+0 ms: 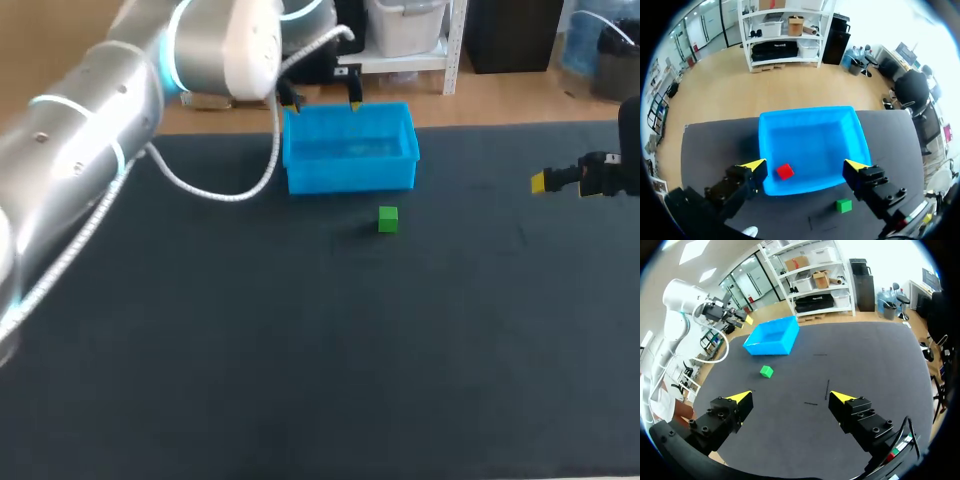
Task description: Use the left arm to pick the red cube and place it into the blue plastic box first, then use the right arm to grasp the green cube and put it into the same blue plastic box after the first action is fully finished.
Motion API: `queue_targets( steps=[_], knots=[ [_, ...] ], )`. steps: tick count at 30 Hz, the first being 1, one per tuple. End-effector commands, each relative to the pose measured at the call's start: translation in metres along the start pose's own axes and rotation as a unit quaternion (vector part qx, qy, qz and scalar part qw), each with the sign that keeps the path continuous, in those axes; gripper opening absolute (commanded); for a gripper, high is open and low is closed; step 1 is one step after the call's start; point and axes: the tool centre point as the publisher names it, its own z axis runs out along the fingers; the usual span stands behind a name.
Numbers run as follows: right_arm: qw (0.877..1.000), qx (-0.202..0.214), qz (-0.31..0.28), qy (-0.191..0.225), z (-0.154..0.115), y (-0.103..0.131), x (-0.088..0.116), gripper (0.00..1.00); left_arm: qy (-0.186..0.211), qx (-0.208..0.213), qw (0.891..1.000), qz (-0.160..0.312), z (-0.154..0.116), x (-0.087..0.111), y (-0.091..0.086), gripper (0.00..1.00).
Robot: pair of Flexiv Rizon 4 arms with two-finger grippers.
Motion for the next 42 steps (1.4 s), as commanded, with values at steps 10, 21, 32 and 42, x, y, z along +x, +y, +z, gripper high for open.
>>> queue_targets(
  steps=[10, 21, 32, 42],
  knots=[
    [1.0, 0.0, 0.0, 0.001, 0.0, 0.0, 0.0, 1.0, -0.073, 0.06, 0.995, 0.025, -0.085, 0.096, 0.05, 1.0],
    [1.0, 0.0, 0.0, 0.001, 0.0, 0.0, 0.0, 1.0, -0.162, 0.115, 0.979, 0.046, -0.122, 0.172, 0.083, 1.0],
    [1.0, 0.0, 0.0, 0.001, 0.0, 0.0, 0.0, 1.0, -0.201, 0.149, 0.967, 0.041, -0.15, 0.234, 0.115, 1.0],
    [1.0, 0.0, 0.0, 0.001, 0.0, 0.0, 0.0, 1.0, -0.216, 0.165, 0.962, 0.04, -0.158, 0.268, 0.133, 1.0]
  ],
)
